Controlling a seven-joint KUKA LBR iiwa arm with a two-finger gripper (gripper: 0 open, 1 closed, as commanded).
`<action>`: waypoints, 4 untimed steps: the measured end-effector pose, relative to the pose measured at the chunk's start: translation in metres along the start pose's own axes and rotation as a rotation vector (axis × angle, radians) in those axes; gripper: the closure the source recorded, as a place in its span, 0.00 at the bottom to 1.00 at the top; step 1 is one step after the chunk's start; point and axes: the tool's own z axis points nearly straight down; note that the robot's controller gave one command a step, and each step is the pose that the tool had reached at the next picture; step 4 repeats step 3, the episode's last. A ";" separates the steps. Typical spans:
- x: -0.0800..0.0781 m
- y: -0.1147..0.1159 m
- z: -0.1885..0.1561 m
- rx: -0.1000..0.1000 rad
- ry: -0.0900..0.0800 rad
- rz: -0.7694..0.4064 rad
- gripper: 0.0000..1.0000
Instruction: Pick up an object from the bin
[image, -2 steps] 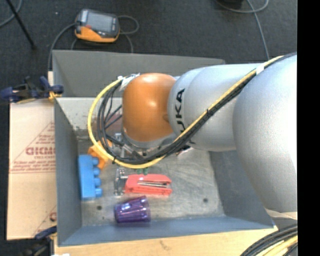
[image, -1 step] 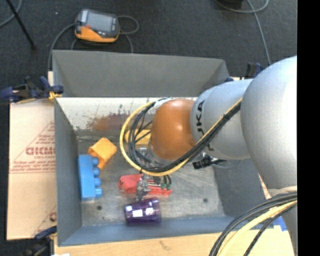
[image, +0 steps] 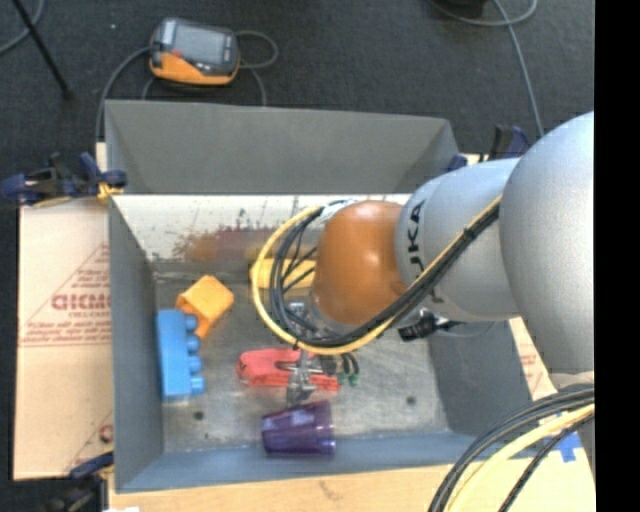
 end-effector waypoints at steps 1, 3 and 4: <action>-0.012 -0.017 -0.007 -0.004 -0.002 0.124 0.00; -0.028 -0.027 0.024 -0.010 -0.007 0.190 1.00; -0.028 -0.027 0.024 -0.010 -0.007 0.190 1.00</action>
Offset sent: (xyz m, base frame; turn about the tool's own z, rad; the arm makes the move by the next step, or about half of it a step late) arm 0.0288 -0.0225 -0.0298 0.1474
